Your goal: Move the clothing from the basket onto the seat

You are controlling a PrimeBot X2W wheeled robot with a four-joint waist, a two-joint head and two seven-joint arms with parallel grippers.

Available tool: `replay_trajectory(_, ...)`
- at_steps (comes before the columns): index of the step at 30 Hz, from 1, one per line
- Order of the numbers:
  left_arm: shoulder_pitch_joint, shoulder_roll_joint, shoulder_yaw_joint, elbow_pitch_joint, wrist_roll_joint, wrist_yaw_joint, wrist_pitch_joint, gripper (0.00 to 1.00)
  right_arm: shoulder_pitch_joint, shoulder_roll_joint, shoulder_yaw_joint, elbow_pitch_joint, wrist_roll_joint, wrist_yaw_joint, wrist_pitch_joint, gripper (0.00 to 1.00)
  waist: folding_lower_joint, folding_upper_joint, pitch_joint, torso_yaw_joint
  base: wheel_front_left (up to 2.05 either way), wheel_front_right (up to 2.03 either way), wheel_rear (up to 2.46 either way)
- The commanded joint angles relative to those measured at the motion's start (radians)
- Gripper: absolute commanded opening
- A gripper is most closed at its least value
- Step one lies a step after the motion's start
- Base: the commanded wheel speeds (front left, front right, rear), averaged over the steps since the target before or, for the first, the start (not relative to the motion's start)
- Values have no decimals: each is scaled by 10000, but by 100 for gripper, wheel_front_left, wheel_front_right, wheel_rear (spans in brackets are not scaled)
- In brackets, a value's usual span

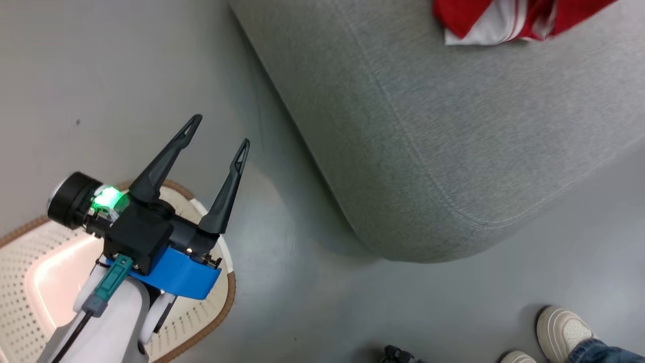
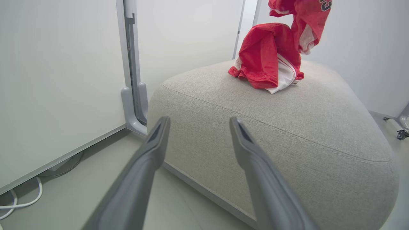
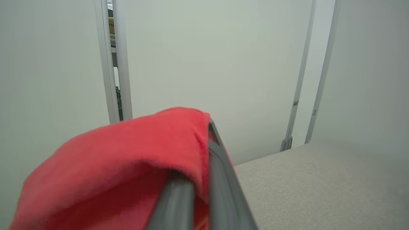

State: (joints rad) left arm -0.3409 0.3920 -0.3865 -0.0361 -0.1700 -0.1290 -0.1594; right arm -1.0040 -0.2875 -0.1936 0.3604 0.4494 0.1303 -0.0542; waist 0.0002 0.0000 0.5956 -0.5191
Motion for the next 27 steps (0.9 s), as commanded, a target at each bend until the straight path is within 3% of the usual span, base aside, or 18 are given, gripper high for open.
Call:
replay_trajectory(1, -225, 110, 21, -336, 21, 5, 117, 100, -452, -95, -225, 348, -107, 9, 3, 0, -2, 0, 820, 378, 0, 0, 0)
replay_trajectory(7, -628, 166, -201, -1317, 234, 23, 438, 100, -1210, -688, -1153, 2114, -471, 7, -108, 0, -2, 0, 1500, 881, 0, 0, 0)
replay_trajectory(11, -812, 172, -310, -1663, 328, 37, 528, 100, -1302, -611, -1406, 3284, -773, 5, -377, 0, -2, 0, 1747, 1121, 0, 0, 0)
replay_trajectory(25, -874, 134, -413, -1523, 350, 232, 269, 100, -1623, -667, -1218, 5649, -1838, 7, -1018, 0, -2, 0, 1843, 1501, 0, 0, 0)
replay_trajectory(26, -890, 114, -424, -1485, 329, 229, 242, 100, -1685, -710, -1199, 5723, -1820, 6, -1058, 16, -2, 0, 1820, 1522, 0, 0, 0)
replay_trajectory(27, -899, 100, -439, -1425, 309, 223, 215, 100, -1723, -692, -1158, 5795, -1780, 6, -1072, 42, -2, 0, 1788, 1538, 0, 0, 0)
